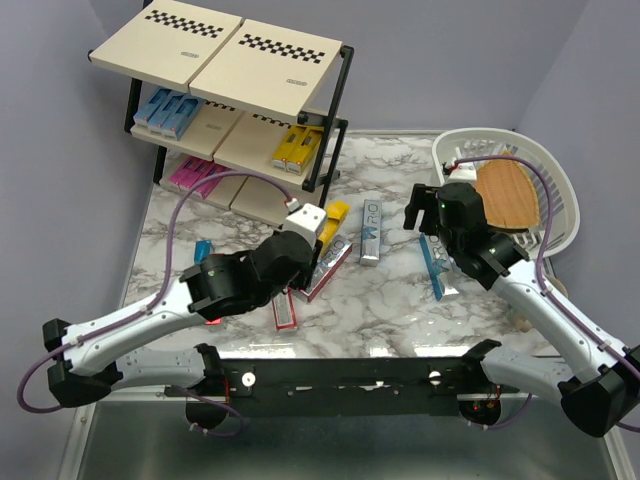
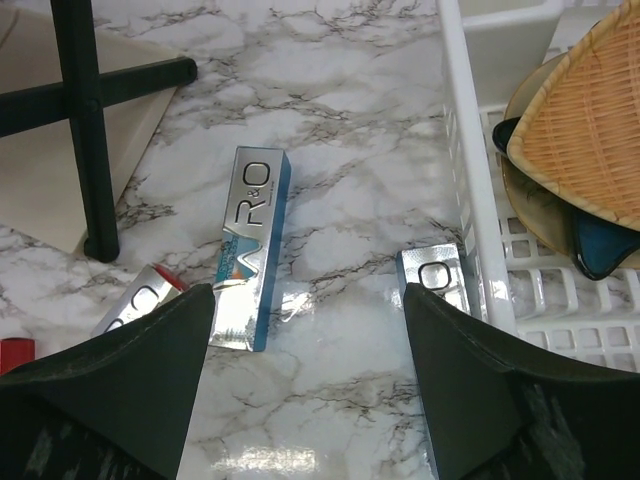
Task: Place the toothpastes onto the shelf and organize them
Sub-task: Pick up the toothpaste from the center of the board, then place the toothpaste on the shelf.
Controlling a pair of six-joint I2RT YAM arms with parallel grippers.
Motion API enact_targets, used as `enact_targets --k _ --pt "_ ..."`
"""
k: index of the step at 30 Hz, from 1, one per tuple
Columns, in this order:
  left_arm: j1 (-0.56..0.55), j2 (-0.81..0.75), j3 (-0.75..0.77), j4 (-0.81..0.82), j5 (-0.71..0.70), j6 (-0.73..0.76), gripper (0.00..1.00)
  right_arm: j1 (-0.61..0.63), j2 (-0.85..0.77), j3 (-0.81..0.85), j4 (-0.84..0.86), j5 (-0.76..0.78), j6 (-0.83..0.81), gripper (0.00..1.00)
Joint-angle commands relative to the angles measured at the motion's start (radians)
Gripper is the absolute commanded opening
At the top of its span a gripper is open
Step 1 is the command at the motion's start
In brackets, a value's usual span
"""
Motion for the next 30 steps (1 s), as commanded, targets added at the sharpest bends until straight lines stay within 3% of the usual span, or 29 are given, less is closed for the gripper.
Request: enact_targets --k 1,10,17,23,25,30 --pt "0.041 -0.063 0.081 -0.114 -0.089 0.042 0.41 -0.005 0.011 0.036 0.019 0.042 -0.021 0.85" --pt "0.176 -0.170 0.169 -0.140 -0.039 0.192 0.41 -0.005 0.011 0.040 0.022 0.040 -0.035 0.85" --pt "0.439 -0.132 0.190 -0.069 0.115 0.347 0.40 -0.005 0.004 0.032 0.017 0.037 -0.041 0.85" --pt "0.691 -0.075 0.112 0.123 0.305 0.446 0.37 -0.006 -0.016 0.007 0.029 0.034 -0.054 0.85" --pt "0.789 -0.061 0.084 0.237 0.429 0.452 0.37 -0.006 -0.024 -0.003 0.036 0.031 -0.051 0.85" --pt "0.920 0.030 0.067 0.433 0.599 0.476 0.37 -0.006 -0.035 -0.023 0.037 0.016 -0.043 0.85"
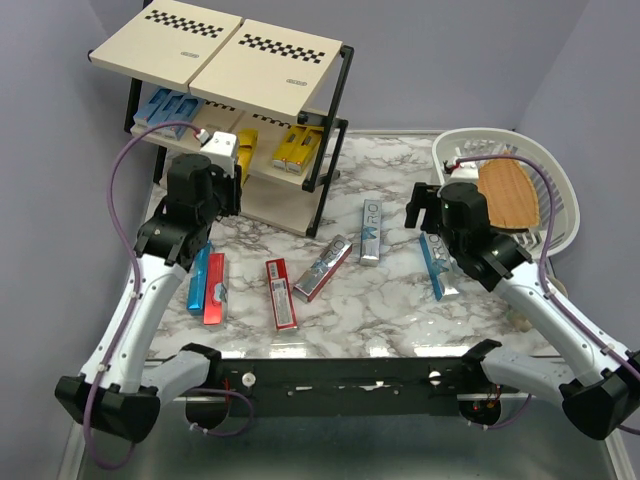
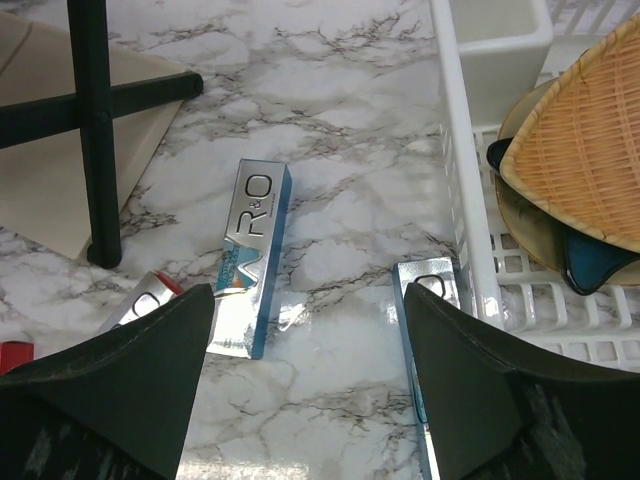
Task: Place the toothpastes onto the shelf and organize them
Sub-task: Place the toothpaste on the shelf.
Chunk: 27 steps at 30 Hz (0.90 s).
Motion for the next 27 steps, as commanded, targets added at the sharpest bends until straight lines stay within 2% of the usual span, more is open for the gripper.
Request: enact_targets --k 1,9,15,22,27 --pt "0.089 0.063 0.007 0.282 0.247 0.066 0.37 -0.006 -0.024 -0.033 0.023 0.010 -0.005 0.85" --pt "0.133 0.235 0.061 0.387 0.283 0.130 0.40 -0.006 -0.050 -0.065 0.046 0.013 -0.014 0.85" --pt "0.140 0.281 0.021 0.491 0.269 0.132 0.46 -0.006 -0.064 -0.087 0.063 0.021 -0.030 0.85" --pt "0.140 0.325 -0.013 0.546 0.280 0.121 0.62 -0.006 -0.060 -0.088 0.065 0.010 -0.025 0.85" --pt "0.140 0.319 -0.040 0.568 0.267 0.101 0.68 -0.006 -0.064 -0.088 0.057 0.008 -0.027 0.85"
